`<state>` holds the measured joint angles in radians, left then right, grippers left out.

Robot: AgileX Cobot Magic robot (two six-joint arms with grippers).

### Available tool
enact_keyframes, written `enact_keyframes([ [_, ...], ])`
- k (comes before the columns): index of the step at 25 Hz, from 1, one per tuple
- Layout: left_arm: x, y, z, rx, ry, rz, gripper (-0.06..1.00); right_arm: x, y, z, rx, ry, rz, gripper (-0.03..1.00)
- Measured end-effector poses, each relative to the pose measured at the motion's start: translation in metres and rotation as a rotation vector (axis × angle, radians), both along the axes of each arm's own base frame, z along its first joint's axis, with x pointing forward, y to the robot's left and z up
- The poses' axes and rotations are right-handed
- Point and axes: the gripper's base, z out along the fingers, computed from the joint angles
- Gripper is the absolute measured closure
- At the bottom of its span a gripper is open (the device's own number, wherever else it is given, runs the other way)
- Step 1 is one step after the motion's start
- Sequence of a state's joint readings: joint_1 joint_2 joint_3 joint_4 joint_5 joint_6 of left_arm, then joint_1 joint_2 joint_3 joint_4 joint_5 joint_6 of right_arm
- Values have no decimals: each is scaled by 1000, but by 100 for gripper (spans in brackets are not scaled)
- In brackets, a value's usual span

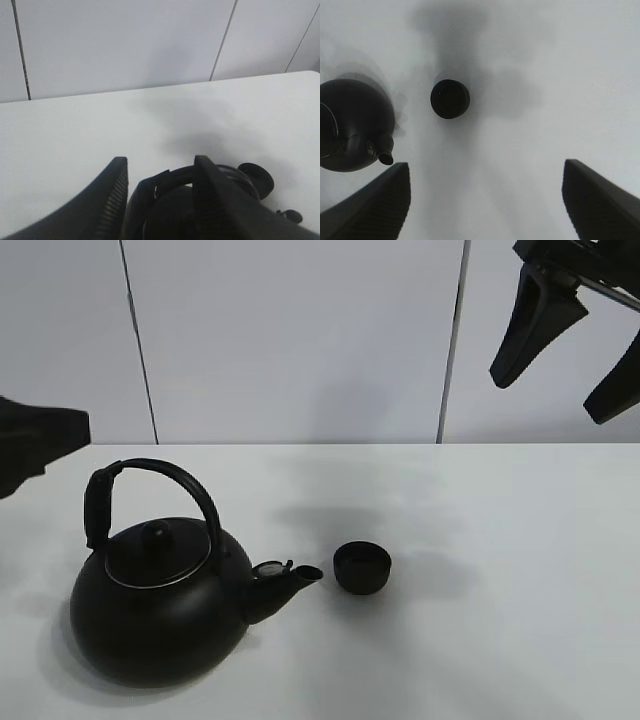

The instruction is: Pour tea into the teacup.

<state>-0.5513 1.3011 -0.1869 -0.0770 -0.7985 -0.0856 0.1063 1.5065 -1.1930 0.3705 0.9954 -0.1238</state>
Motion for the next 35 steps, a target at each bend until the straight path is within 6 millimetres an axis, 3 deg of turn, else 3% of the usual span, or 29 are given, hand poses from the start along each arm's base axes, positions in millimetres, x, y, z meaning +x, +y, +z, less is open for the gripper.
enact_keyframes([
  [11,52,-37,94,26,130,-34,64,-1,0,0,1,7,2,40],
  [15,70,-50,117,23,231,-30,64,-1,0,0,1,7,2,40],
  [18,86,-61,120,31,366,-10,61,-1,0,0,1,7,2,40],
  [23,116,-81,114,84,581,24,45,-1,0,0,1,8,3,40],
  [26,127,-91,110,102,697,31,41,-1,0,0,1,10,3,40],
  [35,131,-100,102,76,824,26,40,-2,0,0,0,17,6,40],
])
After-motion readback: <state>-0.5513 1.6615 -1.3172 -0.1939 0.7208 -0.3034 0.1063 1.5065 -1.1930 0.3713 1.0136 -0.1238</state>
